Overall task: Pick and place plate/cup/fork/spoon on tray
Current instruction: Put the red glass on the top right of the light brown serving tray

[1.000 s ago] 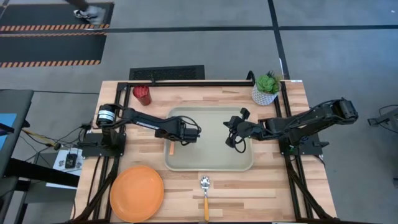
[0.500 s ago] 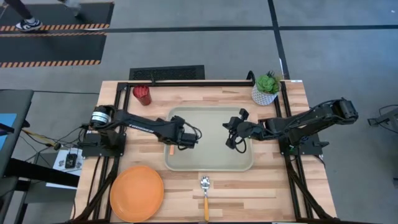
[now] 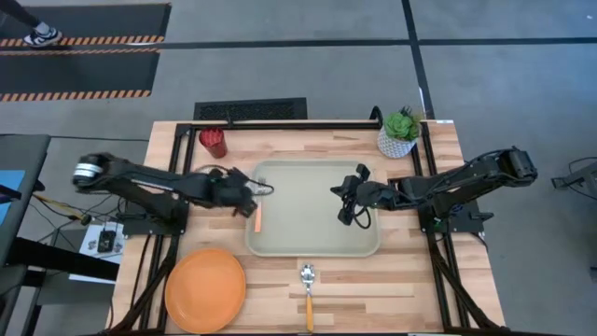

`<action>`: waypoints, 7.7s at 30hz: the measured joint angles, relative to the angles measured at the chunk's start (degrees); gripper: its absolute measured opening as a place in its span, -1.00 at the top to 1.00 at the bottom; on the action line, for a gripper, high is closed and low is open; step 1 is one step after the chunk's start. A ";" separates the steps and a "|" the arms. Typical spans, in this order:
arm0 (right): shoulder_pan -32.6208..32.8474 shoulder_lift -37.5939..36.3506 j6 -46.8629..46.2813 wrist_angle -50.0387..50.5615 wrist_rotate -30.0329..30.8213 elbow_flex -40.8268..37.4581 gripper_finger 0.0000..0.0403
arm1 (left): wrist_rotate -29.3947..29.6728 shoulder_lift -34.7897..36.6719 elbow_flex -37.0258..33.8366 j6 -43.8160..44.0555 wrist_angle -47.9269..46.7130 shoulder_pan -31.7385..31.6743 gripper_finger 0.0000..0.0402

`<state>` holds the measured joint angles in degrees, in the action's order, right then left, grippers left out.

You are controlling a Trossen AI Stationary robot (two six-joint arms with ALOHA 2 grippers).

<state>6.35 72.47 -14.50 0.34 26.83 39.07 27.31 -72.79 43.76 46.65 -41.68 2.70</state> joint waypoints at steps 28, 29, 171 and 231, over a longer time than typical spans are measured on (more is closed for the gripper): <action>-1.29 0.00 1.38 -0.49 -0.01 0.00 0.96 | -10.90 5.51 7.12 -53.03 -8.54 -46.16 0.13; -1.29 0.00 1.39 -0.42 -0.01 0.00 0.96 | -9.94 4.28 7.56 -53.62 -8.35 -46.67 0.12; -0.67 16.93 2.99 -3.79 -4.39 7.95 0.95 | -25.78 20.55 -25.38 -42.90 59.17 -18.33 0.99; -14.37 48.77 41.89 43.94 -20.90 64.73 0.35 | -26.86 31.18 -42.94 -44.00 80.96 -19.17 1.00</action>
<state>-8.02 121.24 27.39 44.28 5.93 103.80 0.45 -41.60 0.82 2.64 39.28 -16.47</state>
